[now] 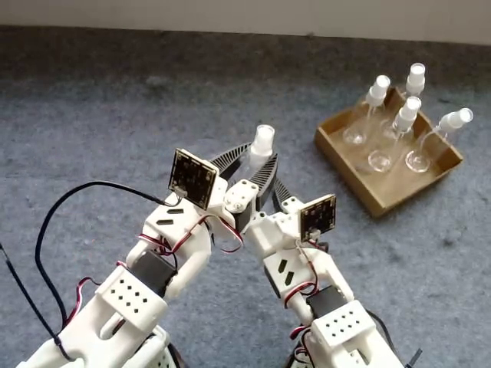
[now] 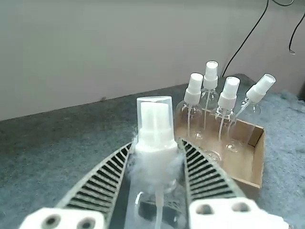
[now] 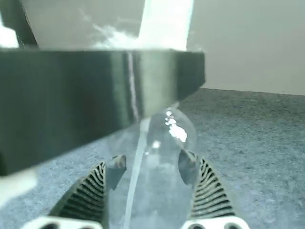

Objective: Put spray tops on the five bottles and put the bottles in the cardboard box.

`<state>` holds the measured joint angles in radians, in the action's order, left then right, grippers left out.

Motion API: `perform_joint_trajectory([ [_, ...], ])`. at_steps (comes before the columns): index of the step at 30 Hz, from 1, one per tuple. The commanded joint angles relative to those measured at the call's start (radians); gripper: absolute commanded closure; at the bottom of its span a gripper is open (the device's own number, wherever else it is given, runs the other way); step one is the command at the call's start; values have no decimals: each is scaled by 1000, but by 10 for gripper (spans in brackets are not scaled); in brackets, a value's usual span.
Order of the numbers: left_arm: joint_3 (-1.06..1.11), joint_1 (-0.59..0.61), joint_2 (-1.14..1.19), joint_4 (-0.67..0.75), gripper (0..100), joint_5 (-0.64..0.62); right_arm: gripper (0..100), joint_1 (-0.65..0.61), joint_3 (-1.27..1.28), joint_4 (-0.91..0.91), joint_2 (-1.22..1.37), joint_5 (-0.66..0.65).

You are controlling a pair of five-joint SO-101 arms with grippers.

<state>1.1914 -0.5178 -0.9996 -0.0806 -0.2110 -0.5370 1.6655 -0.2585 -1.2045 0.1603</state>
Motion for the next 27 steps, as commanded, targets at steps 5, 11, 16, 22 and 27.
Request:
perform_joint_trajectory([
  [5,2,-18,-12,-8,996,-11,972,67,119,-1,-15,80],
  [11,2,-16,-12,-8,995,-9,972,68,124,-1,-15,80],
  [16,1,-16,-12,-11,982,-9,972,68,125,-1,-15,78],
  [22,2,-16,-12,-14,849,-11,972,71,125,-1,-15,78],
  [27,-8,-16,-13,-12,850,-2,972,71,125,-1,-15,78],
])
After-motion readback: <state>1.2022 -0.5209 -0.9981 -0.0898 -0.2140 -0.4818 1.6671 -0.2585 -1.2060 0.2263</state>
